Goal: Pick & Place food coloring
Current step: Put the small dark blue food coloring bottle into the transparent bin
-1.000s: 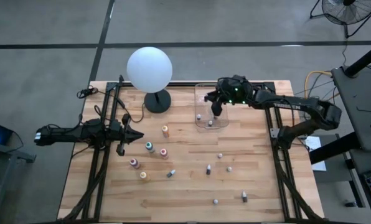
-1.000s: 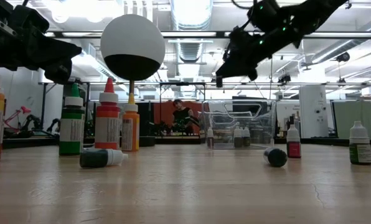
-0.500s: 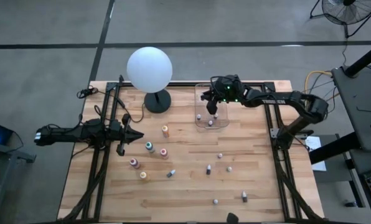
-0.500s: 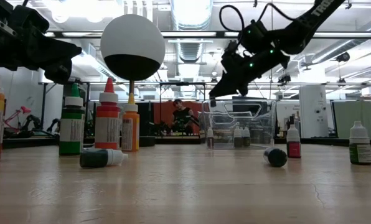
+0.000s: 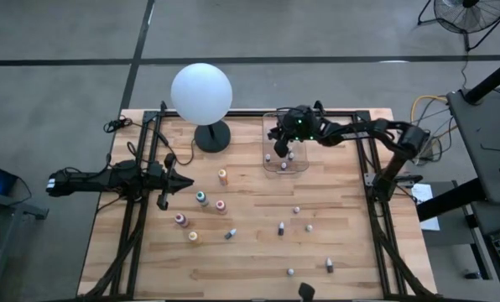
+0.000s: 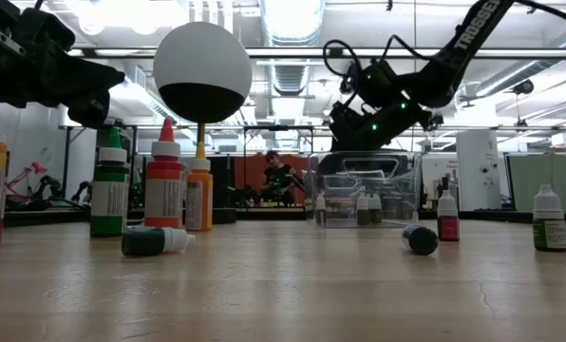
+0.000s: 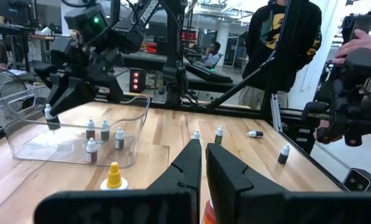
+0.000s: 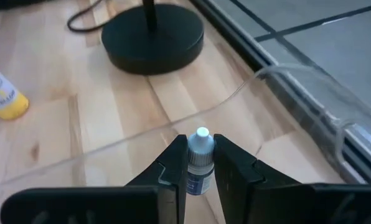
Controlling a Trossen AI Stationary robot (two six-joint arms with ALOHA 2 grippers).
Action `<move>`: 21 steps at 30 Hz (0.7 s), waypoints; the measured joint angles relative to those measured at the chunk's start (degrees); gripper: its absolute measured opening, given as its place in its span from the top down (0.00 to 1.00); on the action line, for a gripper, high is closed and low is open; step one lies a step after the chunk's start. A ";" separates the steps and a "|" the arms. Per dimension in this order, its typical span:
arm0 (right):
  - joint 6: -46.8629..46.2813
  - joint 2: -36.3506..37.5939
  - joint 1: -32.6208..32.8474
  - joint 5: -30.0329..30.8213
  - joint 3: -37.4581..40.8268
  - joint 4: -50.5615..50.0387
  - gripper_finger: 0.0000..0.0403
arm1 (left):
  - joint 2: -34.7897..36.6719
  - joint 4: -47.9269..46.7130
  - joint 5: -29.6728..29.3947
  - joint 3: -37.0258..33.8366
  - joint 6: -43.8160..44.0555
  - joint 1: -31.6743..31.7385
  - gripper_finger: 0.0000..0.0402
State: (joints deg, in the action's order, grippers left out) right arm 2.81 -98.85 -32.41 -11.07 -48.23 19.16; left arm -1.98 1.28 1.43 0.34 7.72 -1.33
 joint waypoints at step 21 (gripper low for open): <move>0.76 -8.00 -0.41 0.00 0.02 5.98 0.87 | 0.02 0.00 0.00 0.02 -0.01 0.01 1.00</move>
State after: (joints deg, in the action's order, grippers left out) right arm 3.57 -106.84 -32.82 -11.07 -48.21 25.14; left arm -1.96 1.28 1.43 0.36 7.70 -1.33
